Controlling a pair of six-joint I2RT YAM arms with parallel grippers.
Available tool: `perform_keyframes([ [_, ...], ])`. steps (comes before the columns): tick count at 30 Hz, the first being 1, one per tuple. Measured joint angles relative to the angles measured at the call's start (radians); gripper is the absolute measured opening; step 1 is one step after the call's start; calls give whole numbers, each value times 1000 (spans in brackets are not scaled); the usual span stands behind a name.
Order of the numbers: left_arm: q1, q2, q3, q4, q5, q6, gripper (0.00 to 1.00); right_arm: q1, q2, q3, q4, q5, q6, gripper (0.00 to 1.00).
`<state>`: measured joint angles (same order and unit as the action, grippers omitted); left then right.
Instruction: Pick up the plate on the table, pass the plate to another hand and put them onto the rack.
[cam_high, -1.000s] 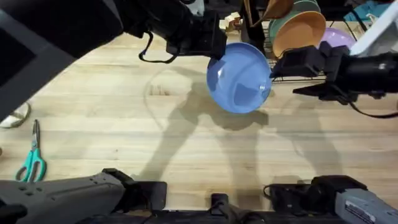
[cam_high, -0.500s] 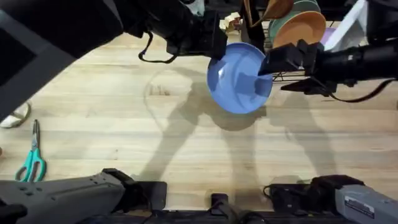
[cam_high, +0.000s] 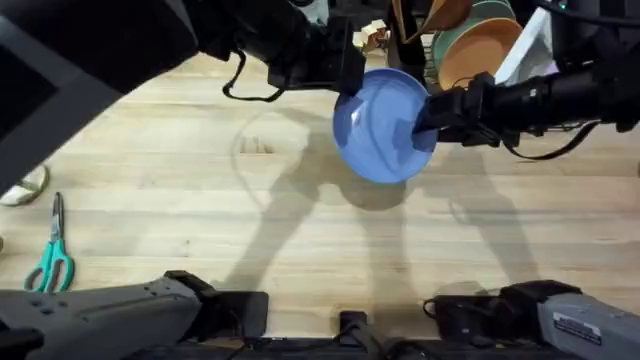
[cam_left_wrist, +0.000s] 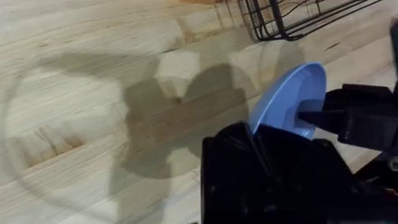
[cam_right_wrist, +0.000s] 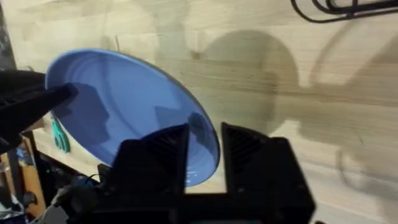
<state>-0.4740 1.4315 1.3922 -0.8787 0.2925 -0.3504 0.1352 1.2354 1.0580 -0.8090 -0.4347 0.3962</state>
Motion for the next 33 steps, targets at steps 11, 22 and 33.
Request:
perform_keyframes([
  [11,10,0,0,0,-26,3,41,-1,0,0,0,-18,-3,35],
  [22,7,0,0,3,-46,31,954,0,0,0,63,-3,-3,31],
  [33,33,-57,60,4,-125,98,993,0,0,1,109,1,-46,30],
])
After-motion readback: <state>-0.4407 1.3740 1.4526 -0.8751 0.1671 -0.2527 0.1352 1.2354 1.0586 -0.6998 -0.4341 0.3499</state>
